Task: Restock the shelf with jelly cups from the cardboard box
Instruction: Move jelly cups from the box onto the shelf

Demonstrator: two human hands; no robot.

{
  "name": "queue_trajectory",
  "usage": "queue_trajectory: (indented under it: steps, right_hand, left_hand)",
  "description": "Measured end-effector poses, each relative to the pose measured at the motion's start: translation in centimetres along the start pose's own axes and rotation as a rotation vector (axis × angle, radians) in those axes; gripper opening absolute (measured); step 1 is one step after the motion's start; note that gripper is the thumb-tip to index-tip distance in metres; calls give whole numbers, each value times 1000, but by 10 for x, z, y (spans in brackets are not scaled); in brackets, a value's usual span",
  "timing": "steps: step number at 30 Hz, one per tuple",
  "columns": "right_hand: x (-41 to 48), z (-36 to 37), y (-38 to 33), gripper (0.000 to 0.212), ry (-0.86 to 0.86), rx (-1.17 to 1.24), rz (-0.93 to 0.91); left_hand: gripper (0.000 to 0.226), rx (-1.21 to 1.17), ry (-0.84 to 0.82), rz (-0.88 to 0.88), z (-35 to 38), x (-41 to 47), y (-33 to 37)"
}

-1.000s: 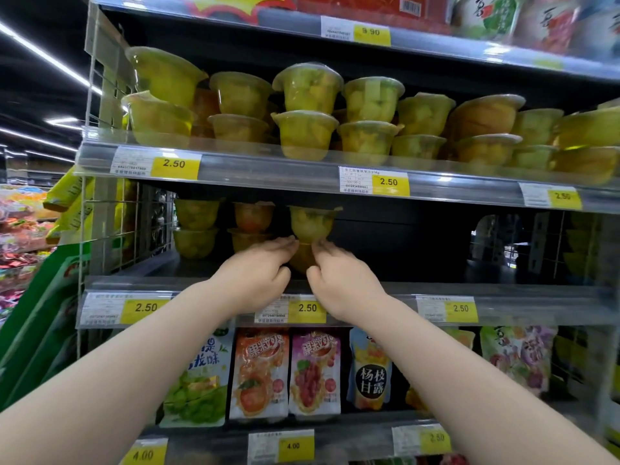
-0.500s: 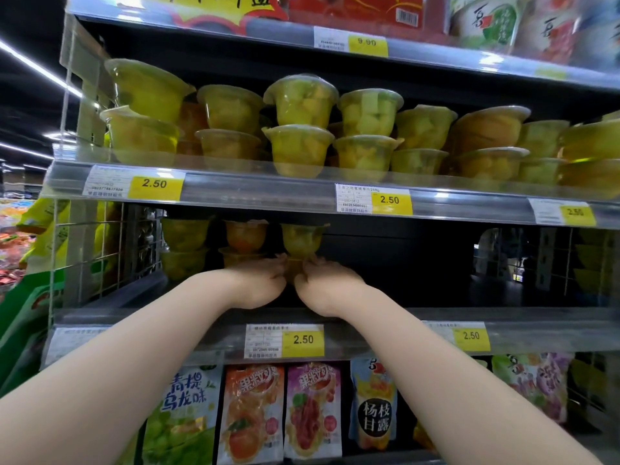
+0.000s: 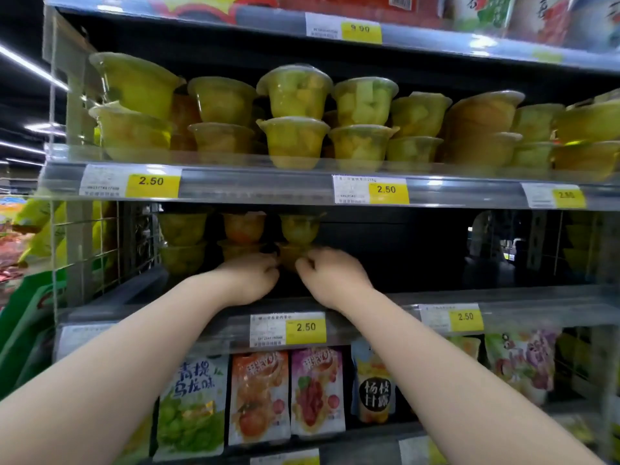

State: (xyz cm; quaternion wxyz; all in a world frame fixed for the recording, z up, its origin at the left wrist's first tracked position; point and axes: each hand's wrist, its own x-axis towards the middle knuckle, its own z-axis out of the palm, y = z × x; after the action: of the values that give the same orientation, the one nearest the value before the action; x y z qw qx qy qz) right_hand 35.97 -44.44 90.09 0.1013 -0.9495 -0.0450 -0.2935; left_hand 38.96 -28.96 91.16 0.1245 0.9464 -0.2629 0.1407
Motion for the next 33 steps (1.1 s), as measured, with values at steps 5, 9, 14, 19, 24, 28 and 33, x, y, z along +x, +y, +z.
queue_trajectory:
  steps: [5, 9, 14, 19, 24, 28, 33]
  right_hand:
    - [-53, 10, -1, 56, 245, -89, -236]
    - [-98, 22, -3, 67, 151, -120, -220]
    - [-148, 20, -26, 74, 11, -79, -174]
    - [-207, 18, -53, 77, -64, -4, -175]
    - [-279, 26, -79, 75, -206, 71, -169]
    - [-331, 48, -96, 74, -311, 93, -149]
    - [-378, 82, -117, 75, -440, 88, -98]
  left_hand:
    - [44, -29, 230, -13, -15, -54, -4]
    - [56, 170, 219, -82, -5, -112, -13]
    - [76, 207, 166, -230, 14, -186, -23]
    - [79, 174, 88, -336, 32, -263, -12]
    - [77, 146, -10, -387, 59, -336, -6]
    - [77, 119, -62, -409, 86, -388, -12]
    - [78, 69, -166, -432, 120, -443, -32]
